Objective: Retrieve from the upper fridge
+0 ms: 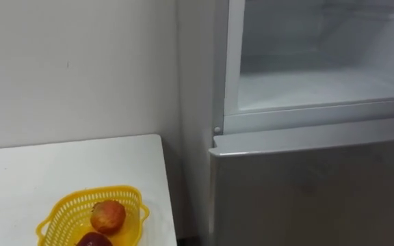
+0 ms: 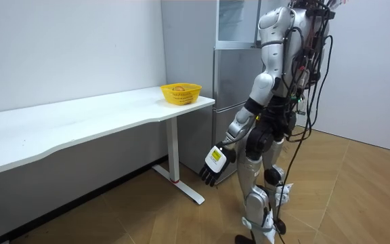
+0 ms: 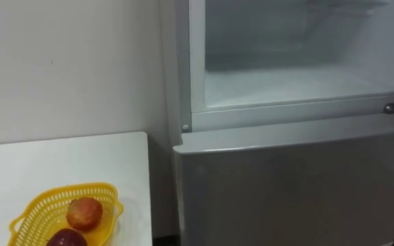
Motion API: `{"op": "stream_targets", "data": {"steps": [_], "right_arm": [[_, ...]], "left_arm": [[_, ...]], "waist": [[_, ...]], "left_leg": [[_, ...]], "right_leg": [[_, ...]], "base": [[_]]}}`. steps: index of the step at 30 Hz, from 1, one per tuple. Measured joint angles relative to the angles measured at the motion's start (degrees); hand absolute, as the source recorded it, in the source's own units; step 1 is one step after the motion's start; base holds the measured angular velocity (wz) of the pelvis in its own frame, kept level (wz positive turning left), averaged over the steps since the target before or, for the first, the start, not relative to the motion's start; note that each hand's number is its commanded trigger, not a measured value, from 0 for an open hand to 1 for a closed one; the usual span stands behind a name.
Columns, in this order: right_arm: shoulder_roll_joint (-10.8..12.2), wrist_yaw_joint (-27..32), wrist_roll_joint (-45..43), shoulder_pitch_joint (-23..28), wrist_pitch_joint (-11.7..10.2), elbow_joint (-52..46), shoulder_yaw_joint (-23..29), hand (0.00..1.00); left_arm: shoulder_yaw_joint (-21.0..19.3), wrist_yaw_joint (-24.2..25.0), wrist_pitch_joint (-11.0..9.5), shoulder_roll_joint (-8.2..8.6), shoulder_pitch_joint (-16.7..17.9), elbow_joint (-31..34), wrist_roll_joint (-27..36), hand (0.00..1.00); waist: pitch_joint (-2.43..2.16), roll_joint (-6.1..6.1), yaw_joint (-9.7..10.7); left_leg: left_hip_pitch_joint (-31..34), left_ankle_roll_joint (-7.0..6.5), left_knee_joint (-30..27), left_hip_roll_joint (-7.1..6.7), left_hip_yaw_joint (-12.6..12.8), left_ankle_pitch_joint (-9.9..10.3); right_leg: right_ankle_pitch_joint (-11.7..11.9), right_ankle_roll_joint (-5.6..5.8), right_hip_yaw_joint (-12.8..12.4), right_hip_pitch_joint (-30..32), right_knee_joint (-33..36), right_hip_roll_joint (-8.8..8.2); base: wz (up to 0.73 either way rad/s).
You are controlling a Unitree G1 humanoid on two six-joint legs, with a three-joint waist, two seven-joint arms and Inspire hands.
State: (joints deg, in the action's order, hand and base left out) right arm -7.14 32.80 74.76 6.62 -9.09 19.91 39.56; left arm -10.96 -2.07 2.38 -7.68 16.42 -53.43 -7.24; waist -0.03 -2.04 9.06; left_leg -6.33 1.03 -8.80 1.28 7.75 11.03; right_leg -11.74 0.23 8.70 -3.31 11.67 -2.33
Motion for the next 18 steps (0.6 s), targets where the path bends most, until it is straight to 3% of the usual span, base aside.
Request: {"op": "stream_targets", "data": {"steps": [5, 9, 13, 18], "right_arm": [[-1.0, 6.1, -12.4, -0.1, -1.5, -11.4, -0.1, 0.0], [-4.2, 10.3, -16.8, -0.1, -2.3, -22.0, -1.6, 0.0], [-6.4, 14.8, -25.1, -2.3, -4.2, -26.7, -2.0, 0.0], [-6.8, 18.7, -34.0, -2.9, -5.3, -33.6, -1.8, 0.0]], "left_arm": [[0.0, 0.0, -1.1, -0.01, 0.1, 0.3, -2.6, 0.0], [1.2, -0.2, -1.7, -0.96, 0.1, 0.2, -2.5, 0.0], [1.3, -1.2, -3.9, -1.02, -0.6, -1.9, -2.6, 0.0], [1.1, -1.3, -4.3, -1.79, -0.4, -4.2, -2.6, 0.0]], "waist": [[0.0, 0.23, 0.0], [0.12, 0.29, 0.0], [0.36, -0.18, -0.1], [0.48, -0.29, -0.1]], "left_leg": [[1.1, 0.0, 0.1, -0.02, 0.1, 0.0], [1.6, 0.0, 0.3, 0.0, 0.3, 0.0], [1.4, 0.0, 0.3, 0.09, 0.2, 0.0], [1.4, 0.0, 0.2, 0.11, 0.0, 0.0]], "right_leg": [[0.0, 0.01, -0.2, 1.1, 0.1, 0.06], [0.1, -0.01, -0.7, 1.3, 0.5, 0.19], [0.1, 0.0, -0.7, 1.4, 0.9, 0.24], [0.1, 0.0, -0.1, 1.5, 0.8, 0.23]], "base": [[-0.02], [-0.03], [0.02], [0.02]]}}
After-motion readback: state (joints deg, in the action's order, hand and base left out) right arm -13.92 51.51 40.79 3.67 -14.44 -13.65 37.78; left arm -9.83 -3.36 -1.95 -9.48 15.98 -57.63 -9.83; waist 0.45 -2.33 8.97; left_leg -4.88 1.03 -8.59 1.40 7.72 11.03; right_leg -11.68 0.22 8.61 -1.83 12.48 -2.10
